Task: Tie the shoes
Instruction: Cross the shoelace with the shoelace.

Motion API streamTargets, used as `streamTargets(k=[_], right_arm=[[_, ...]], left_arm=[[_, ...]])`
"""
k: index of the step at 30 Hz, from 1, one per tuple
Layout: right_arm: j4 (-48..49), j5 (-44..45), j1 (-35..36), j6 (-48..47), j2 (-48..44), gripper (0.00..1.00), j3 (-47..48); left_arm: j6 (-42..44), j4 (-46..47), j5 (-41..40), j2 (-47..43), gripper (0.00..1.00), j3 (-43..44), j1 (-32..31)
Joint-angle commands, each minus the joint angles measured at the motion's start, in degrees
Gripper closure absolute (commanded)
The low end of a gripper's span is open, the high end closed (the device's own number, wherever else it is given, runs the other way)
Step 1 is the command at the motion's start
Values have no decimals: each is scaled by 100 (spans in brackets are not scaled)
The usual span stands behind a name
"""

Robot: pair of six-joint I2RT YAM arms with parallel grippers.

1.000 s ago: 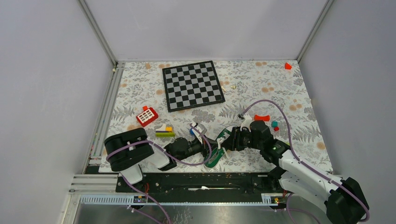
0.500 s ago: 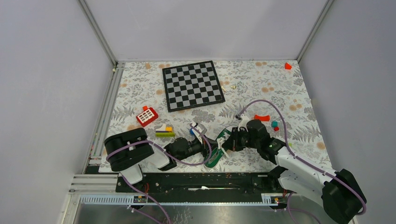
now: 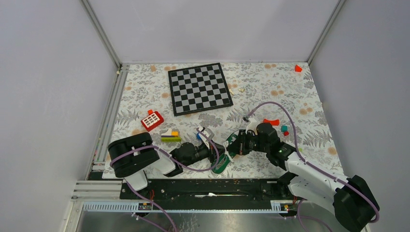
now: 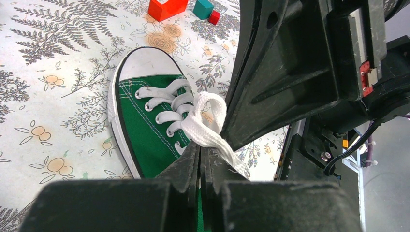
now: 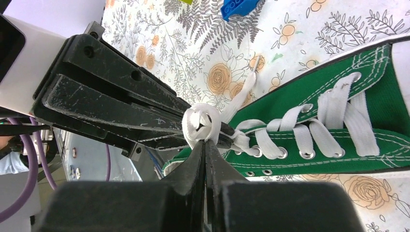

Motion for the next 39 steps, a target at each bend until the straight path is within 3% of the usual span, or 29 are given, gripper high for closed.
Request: streamTargets(k=[1, 9, 22, 39], right_arm=[[544, -230, -29, 91, 181, 100, 32], [677, -350, -26, 102, 395, 100, -46], [-162, -73, -27, -47, -290, 66, 30], [-343, 41, -5, -61, -545, 62, 38]], left_arm=[[6, 264, 114, -93, 100, 94, -13], [24, 242, 70, -137, 100, 59, -13], [34, 154, -77, -129, 100, 123, -13], [24, 128, -21, -75, 100, 217, -13]])
